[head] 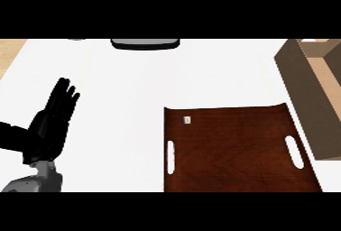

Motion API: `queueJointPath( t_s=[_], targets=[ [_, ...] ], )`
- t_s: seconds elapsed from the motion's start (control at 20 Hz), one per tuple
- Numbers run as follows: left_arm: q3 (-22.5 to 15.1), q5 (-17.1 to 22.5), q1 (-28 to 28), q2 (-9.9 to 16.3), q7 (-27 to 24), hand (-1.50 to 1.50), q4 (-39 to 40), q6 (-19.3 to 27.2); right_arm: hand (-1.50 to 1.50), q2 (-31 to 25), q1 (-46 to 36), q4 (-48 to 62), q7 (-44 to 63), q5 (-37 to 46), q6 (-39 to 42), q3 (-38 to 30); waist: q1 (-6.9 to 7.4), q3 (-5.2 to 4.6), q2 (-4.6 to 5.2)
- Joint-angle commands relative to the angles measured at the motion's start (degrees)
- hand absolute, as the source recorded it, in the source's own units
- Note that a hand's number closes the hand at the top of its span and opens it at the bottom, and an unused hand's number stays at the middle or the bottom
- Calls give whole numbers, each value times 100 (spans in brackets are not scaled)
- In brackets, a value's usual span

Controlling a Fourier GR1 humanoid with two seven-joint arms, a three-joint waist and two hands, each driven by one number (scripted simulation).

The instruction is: Pick the squash from the tray and place it in the cardboard box

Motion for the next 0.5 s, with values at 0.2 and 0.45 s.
queueJointPath(
  t_s=[0.2, 0.45],
  targets=[
    [-20, -7, 191, -13, 21, 0, -221, -25, -150, -40, 1095, -263, -865, -1071, 148, -573, 37, 0, 14],
    [94, -25, -188, -39, -364, 0, 564, -61, -150, -338, 1595, -1025, -313, -1504, 455, -534, 10, -4, 15]
  ],
)
